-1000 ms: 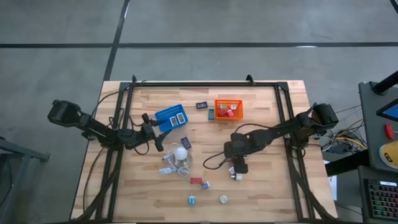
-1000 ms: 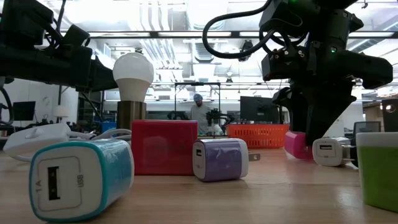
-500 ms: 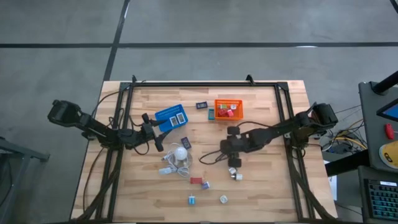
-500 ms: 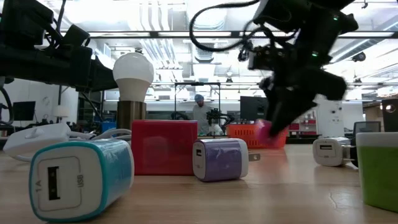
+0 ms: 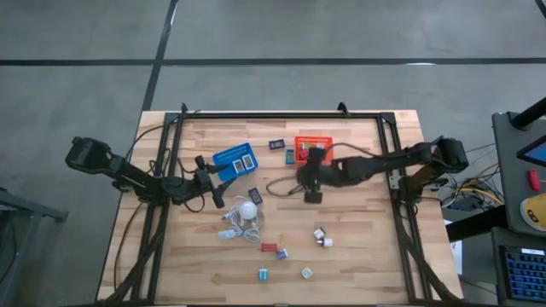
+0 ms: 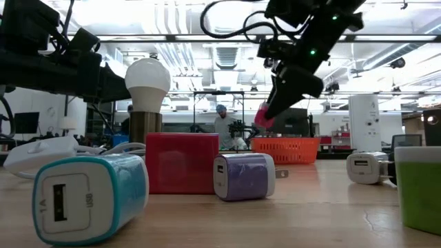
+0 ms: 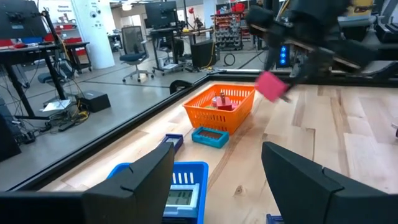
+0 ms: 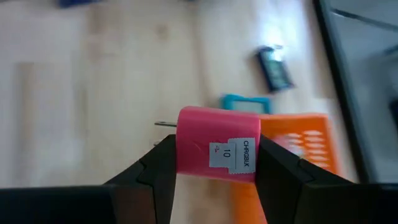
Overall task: Pick & Place Office items
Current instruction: Put the pink charger adapter into the orange bin
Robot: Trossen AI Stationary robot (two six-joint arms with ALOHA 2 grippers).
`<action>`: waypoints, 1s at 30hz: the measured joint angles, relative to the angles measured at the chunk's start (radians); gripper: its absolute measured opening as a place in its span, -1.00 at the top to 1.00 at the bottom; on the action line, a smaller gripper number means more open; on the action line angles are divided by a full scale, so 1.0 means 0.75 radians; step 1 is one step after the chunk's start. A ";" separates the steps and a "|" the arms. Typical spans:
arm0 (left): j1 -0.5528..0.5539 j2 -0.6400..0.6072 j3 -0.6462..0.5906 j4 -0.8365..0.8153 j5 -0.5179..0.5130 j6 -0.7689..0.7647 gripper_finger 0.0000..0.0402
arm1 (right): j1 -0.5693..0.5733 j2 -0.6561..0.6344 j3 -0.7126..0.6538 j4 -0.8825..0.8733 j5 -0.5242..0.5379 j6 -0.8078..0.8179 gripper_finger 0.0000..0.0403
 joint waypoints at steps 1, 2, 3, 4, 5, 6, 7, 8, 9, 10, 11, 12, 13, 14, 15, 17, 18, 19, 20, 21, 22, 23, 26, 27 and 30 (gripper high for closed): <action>0.000 0.000 0.000 -0.001 0.000 0.000 -0.23 | -0.034 -0.009 0.001 -0.003 0.000 -0.018 0.20; 0.000 0.000 0.000 -0.003 0.000 0.000 -0.23 | -0.067 -0.019 0.003 -0.004 0.000 -0.036 0.20; 0.000 0.000 0.000 -0.002 0.000 -0.001 -0.23 | -0.100 -0.031 0.003 -0.002 0.000 -0.058 0.20; 0.000 0.000 0.000 -0.003 0.000 -0.001 -0.23 | -0.134 -0.041 0.002 -0.004 0.000 -0.078 0.20; 0.000 0.000 0.000 -0.004 0.000 -0.001 -0.23 | -0.168 -0.050 0.002 -0.003 0.000 -0.093 0.20; 0.000 0.000 0.000 -0.003 0.000 -0.001 -0.23 | -0.201 -0.060 0.002 -0.001 -0.002 -0.105 0.20; 0.000 0.000 0.000 -0.003 0.000 -0.001 -0.23 | -0.234 -0.068 0.001 -0.001 -0.009 -0.118 0.20; 0.000 0.000 0.000 -0.003 0.000 -0.001 -0.23 | -0.266 -0.074 0.000 -0.001 -0.016 -0.133 0.20; 0.000 0.000 0.000 -0.003 0.000 -0.001 -0.23 | -0.299 -0.080 0.000 -0.001 -0.031 -0.148 0.20; 0.000 0.000 0.000 -0.003 0.000 -0.001 -0.23 | -0.334 -0.083 -0.001 0.000 -0.053 -0.160 0.20; 0.000 0.000 0.000 -0.003 0.000 -0.001 -0.23 | -0.367 -0.085 -0.001 0.000 -0.079 -0.167 0.20; 0.000 0.000 0.000 -0.003 0.000 -0.001 -0.23 | -0.399 -0.085 -0.001 0.001 -0.105 -0.167 0.20; 0.000 0.000 0.000 -0.002 0.000 -0.001 -0.23 | -0.430 -0.085 -0.001 0.001 -0.130 -0.167 0.20; 0.000 0.000 0.000 -0.003 0.000 -0.001 -0.23 | -0.460 -0.085 -0.003 0.000 -0.148 -0.166 0.20; 0.000 0.000 0.000 -0.003 0.000 -0.001 -0.23 | -0.485 -0.085 -0.006 -0.001 -0.156 -0.166 0.20; 0.000 0.000 0.000 -0.002 0.000 -0.001 -0.23 | -0.527 -0.085 -0.008 -0.006 -0.183 -0.164 0.20; 0.000 0.000 0.000 -0.003 0.000 -0.001 -0.23 | -0.544 -0.085 -0.009 -0.018 -0.209 -0.158 0.20; 0.000 0.000 0.000 -0.003 0.000 -0.001 -0.23 | -0.559 -0.085 -0.009 -0.034 -0.242 -0.149 0.20; 0.000 0.000 0.000 -0.002 0.000 0.000 -0.23 | -0.572 -0.085 -0.010 -0.048 -0.274 -0.140 0.20; 0.000 0.000 0.000 -0.002 0.000 -0.001 -0.23 | -0.582 -0.085 -0.011 -0.062 -0.300 -0.132 0.20; 0.000 0.001 0.000 -0.002 0.000 -0.001 -0.23 | -0.589 -0.085 -0.016 -0.064 -0.309 -0.131 0.20; 0.000 0.001 0.000 -0.002 0.000 -0.001 -0.23 | -0.590 -0.085 -0.024 -0.064 -0.311 -0.130 0.20; 0.000 0.001 0.000 -0.002 0.000 0.000 -0.23 | -0.596 -0.084 -0.038 -0.084 -0.312 -0.119 0.20; 0.000 0.001 0.000 -0.002 0.000 -0.001 -0.23 | -0.598 -0.084 -0.040 -0.091 -0.315 -0.116 0.20; 0.000 0.001 0.000 -0.003 0.000 -0.001 -0.23 | -0.601 -0.084 -0.056 -0.109 -0.325 -0.103 0.20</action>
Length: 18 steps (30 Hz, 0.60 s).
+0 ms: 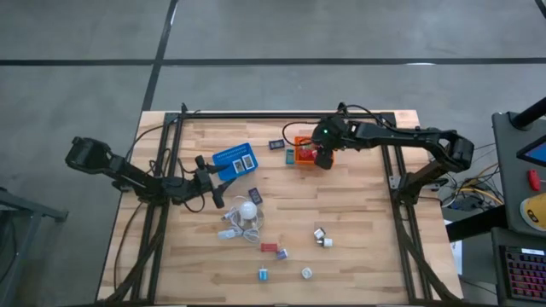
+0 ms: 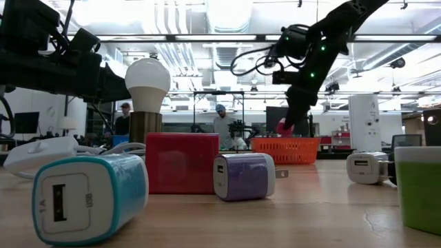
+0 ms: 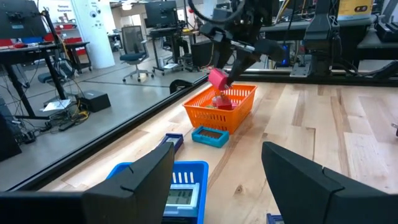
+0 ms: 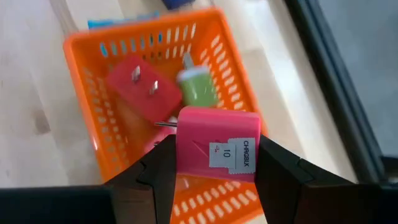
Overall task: Pick & Place Office items
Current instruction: Put the pink charger adapter into the orange bin
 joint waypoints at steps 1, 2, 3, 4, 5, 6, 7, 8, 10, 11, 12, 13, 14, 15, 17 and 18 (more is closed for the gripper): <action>0.000 0.000 0.000 0.000 0.000 0.000 -0.23 | 0.000 0.000 -0.003 -0.011 0.000 0.004 0.20; 0.000 0.000 0.000 0.000 0.000 0.000 -0.23 | 0.000 0.000 -0.003 -0.019 -0.001 0.007 0.20; 0.000 0.000 0.000 0.000 0.000 0.000 -0.23 | 0.000 0.000 -0.004 -0.023 -0.005 0.011 0.20; 0.000 0.000 0.000 0.000 0.000 0.000 -0.23 | 0.000 0.000 -0.007 -0.023 -0.008 0.017 0.20; 0.000 0.000 0.000 0.000 0.000 0.000 -0.23 | 0.000 0.000 -0.012 -0.024 -0.013 0.020 0.20; 0.000 0.000 0.000 0.000 0.000 0.000 -0.23 | -0.001 0.000 -0.018 -0.027 -0.027 0.022 0.20; -0.001 0.000 0.000 0.000 0.000 0.000 -0.23 | -0.003 0.000 -0.023 -0.027 -0.042 0.025 0.20; 0.000 0.000 0.000 0.000 0.000 0.000 -0.23 | -0.003 0.000 -0.028 -0.026 -0.050 0.027 0.20; -0.001 0.000 0.000 0.000 0.000 0.000 -0.23 | -0.003 0.000 -0.043 -0.022 -0.055 0.028 0.20; 0.000 0.000 0.000 0.000 0.000 0.000 -0.23 | -0.003 0.000 -0.053 -0.023 -0.054 0.028 0.20; 0.000 0.000 0.000 0.000 0.000 0.000 -0.23 | -0.003 0.000 -0.061 -0.023 -0.054 0.028 0.20; 0.000 0.000 0.000 0.000 0.000 0.000 -0.23 | -0.003 0.000 -0.067 -0.023 -0.054 0.028 0.20; 0.000 0.000 0.000 0.000 0.000 0.000 -0.23 | -0.003 0.000 -0.071 -0.021 -0.054 0.028 0.20; 0.000 0.000 0.000 0.000 0.000 0.000 -0.23 | -0.003 0.000 -0.075 -0.018 -0.054 0.028 0.20; 0.000 0.000 0.000 0.000 0.000 0.000 -0.23 | -0.008 0.000 -0.080 -0.021 -0.054 0.028 0.20; 0.000 0.000 0.000 0.000 0.000 0.000 -0.23 | -0.008 0.000 -0.081 -0.020 -0.054 0.029 0.20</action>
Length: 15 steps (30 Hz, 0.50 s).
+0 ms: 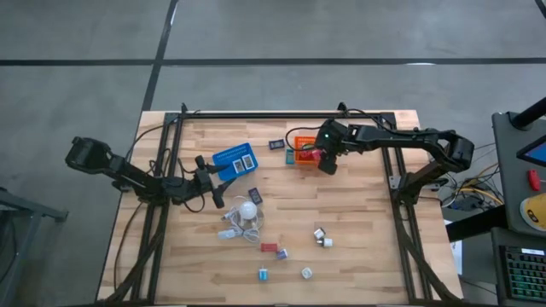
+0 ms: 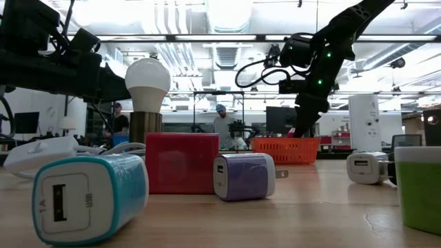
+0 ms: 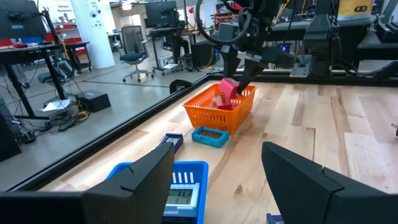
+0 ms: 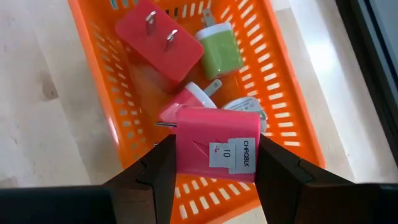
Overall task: Pick & Place Office items
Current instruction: Put the pink charger adapter into the orange bin
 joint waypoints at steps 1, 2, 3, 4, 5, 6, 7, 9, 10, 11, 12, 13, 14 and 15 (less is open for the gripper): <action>0.000 0.000 0.000 0.000 0.000 0.000 -0.23 | -0.003 0.000 0.000 0.002 0.000 0.001 0.20; 0.000 0.000 0.000 0.000 0.000 0.000 -0.23 | -0.007 0.000 0.000 0.002 0.000 0.002 0.20; 0.000 0.000 0.000 0.000 0.000 0.000 -0.23 | -0.011 0.000 0.000 0.001 -0.001 0.002 0.20; 0.000 0.000 0.000 0.000 0.000 0.000 -0.23 | -0.017 0.000 -0.001 0.001 -0.008 0.001 0.20; 0.000 0.000 0.000 0.000 0.000 0.000 -0.23 | -0.022 0.000 -0.001 0.000 -0.011 0.001 0.20; 0.000 0.000 0.000 0.000 0.000 0.000 -0.23 | -0.025 0.000 -0.001 0.001 -0.011 0.001 0.20; 0.000 0.000 0.000 0.000 0.000 0.000 -0.23 | -0.028 0.000 -0.002 0.001 -0.011 0.001 0.20; 0.000 0.000 0.000 0.000 0.000 0.000 -0.23 | -0.031 0.000 -0.004 -0.002 -0.012 0.001 0.20; 0.000 0.000 0.000 0.000 0.000 0.000 -0.23 | -0.031 0.000 -0.005 -0.002 -0.012 0.000 0.20; 0.000 0.000 0.000 0.000 0.000 0.000 -0.23 | -0.030 0.000 -0.005 -0.002 -0.014 0.000 0.20; 0.000 0.000 0.000 0.000 0.000 0.000 -0.23 | -0.030 0.000 -0.005 -0.001 -0.015 0.001 0.20; 0.000 0.000 0.000 0.000 0.000 0.000 -0.23 | -0.030 0.000 -0.005 -0.001 -0.015 0.003 0.20; 0.000 0.000 0.000 0.000 0.000 0.000 -0.23 | -0.030 0.000 -0.005 0.000 -0.015 0.004 0.20; 0.000 0.000 0.000 0.000 0.000 0.000 -0.23 | -0.030 0.000 -0.005 0.002 -0.015 0.004 0.20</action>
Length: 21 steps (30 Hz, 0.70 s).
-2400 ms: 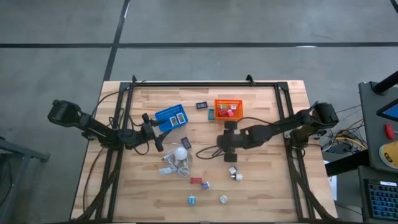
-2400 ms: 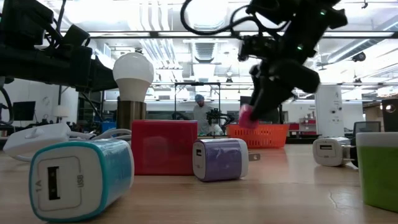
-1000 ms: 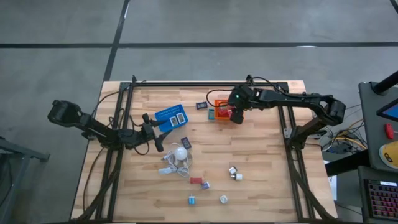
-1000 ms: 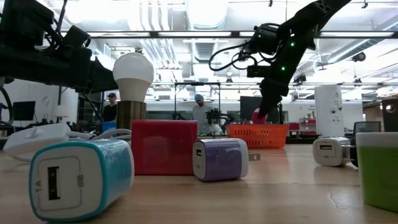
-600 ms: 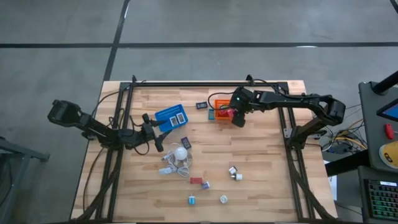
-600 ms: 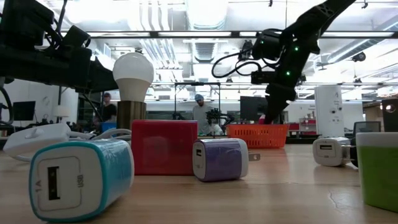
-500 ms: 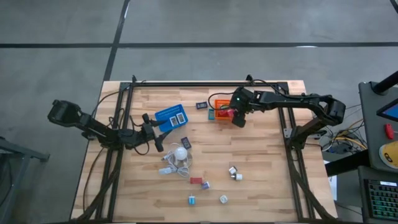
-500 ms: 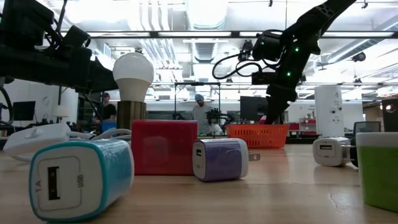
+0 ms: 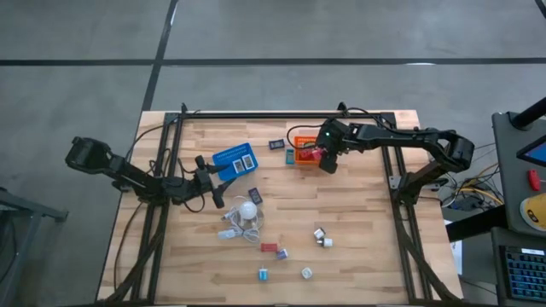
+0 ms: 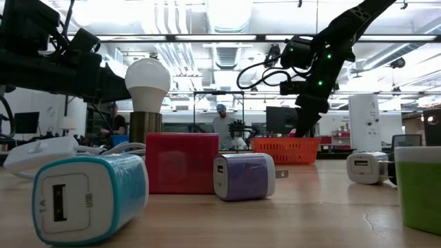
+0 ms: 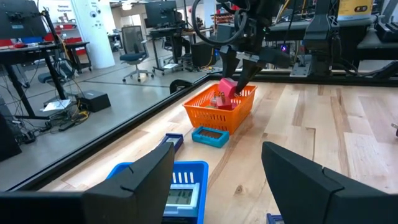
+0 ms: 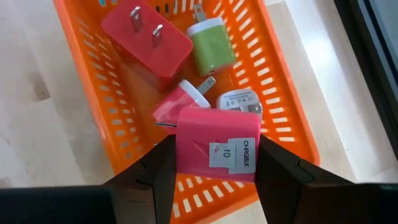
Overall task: Pick & Place Office items
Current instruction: Put the pink charger adapter into the orange bin, then put the top white charger adapter into the orange bin
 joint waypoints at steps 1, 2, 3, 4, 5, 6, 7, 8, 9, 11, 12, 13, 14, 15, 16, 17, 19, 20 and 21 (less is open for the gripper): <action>0.001 0.000 0.000 0.000 0.000 0.000 -0.23 | 0.000 0.000 0.000 0.000 0.001 0.002 0.20; 0.000 0.000 0.000 0.000 0.000 0.000 -0.23 | 0.000 0.000 0.000 0.001 0.002 0.003 0.20; 0.000 0.000 0.000 0.000 0.000 0.000 -0.23 | 0.000 0.001 0.000 0.001 0.004 0.003 0.20; 0.000 0.000 0.000 0.000 0.000 0.000 -0.23 | 0.000 0.000 0.000 0.002 0.004 0.003 0.20; 0.000 0.000 0.000 0.000 0.000 0.000 -0.23 | 0.000 0.000 0.000 0.003 0.005 0.003 0.20; 0.000 0.000 0.000 0.000 0.000 0.000 -0.23 | 0.000 0.000 0.000 0.006 0.005 0.003 0.16; 0.000 0.000 0.000 0.000 0.000 0.000 -0.23 | 0.000 0.001 0.000 0.007 0.005 0.003 0.08; 0.001 0.000 0.000 -0.001 0.000 0.000 -0.23 | 0.000 0.001 0.000 0.006 0.005 0.003 -0.01; 0.000 0.000 0.000 -0.001 0.000 0.000 -0.23 | 0.000 0.001 0.000 0.008 0.005 0.003 -0.11; 0.000 0.000 0.000 -0.002 0.000 0.000 -0.23 | 0.000 0.001 0.000 0.012 0.005 0.003 -0.27; 0.000 0.000 0.000 -0.003 0.000 0.000 -0.23 | 0.001 0.001 0.000 0.016 0.005 0.002 -0.33; 0.000 0.000 0.000 -0.004 0.000 0.000 -0.23 | 0.001 0.001 0.000 0.022 0.006 0.002 -0.38; 0.001 0.000 0.000 -0.004 0.000 0.000 -0.23 | 0.001 0.001 0.000 0.030 0.006 0.002 -0.41; 0.000 0.000 0.000 -0.005 0.000 0.000 -0.23 | 0.001 0.001 0.000 0.041 0.006 0.001 -0.44; 0.000 0.000 0.000 -0.005 0.000 0.000 -0.23 | 0.001 0.001 0.000 0.051 0.008 -0.001 -0.46; 0.000 0.000 0.000 -0.005 0.000 0.000 -0.23 | 0.001 0.001 0.000 0.060 0.018 -0.002 -0.46; 0.001 0.000 0.000 -0.005 0.000 0.000 -0.23 | 0.004 0.000 0.000 0.071 0.048 -0.005 -0.46; 0.000 0.000 0.000 -0.005 0.000 0.000 -0.23 | 0.007 -0.002 0.000 0.070 0.050 -0.007 -0.45; 0.001 0.000 0.000 -0.005 0.000 0.000 -0.23 | 0.012 -0.003 0.000 0.069 0.051 -0.008 -0.44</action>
